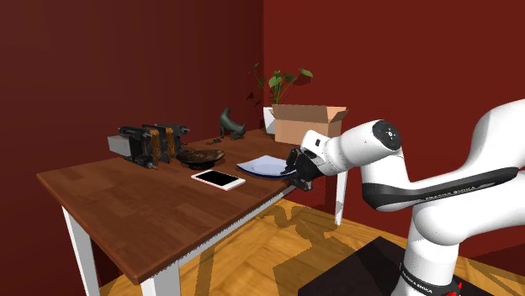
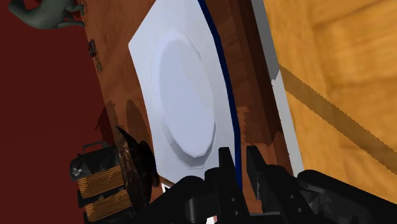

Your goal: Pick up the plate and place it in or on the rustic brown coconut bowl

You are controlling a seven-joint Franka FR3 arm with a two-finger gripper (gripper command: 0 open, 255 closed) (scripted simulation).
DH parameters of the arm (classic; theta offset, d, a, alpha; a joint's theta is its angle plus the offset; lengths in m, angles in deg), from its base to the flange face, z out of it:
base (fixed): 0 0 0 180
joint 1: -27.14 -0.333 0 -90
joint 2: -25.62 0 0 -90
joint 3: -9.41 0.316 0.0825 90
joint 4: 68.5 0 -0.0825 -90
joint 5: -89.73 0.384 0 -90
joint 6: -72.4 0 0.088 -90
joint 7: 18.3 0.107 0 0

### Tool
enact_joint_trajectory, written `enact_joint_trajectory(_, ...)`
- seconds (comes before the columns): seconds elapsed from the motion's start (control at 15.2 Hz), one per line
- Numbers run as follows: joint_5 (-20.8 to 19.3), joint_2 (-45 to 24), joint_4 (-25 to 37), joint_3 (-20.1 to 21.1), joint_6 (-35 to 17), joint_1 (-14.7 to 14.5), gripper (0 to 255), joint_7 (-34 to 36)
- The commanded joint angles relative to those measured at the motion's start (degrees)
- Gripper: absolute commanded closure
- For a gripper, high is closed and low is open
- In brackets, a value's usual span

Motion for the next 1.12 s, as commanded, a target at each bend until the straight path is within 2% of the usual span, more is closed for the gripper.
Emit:
enact_joint_trajectory(0.0,0.02,-0.06,-0.09,0.02,0.02,0.04,255,0.05)
enact_joint_trajectory(0.2,0.03,-0.03,-0.08,-0.04,0.06,0.00,255,0.00)
enact_joint_trajectory(1.06,1.65,1.09,7.46,-6.60,9.95,-4.00,255,-7.34)
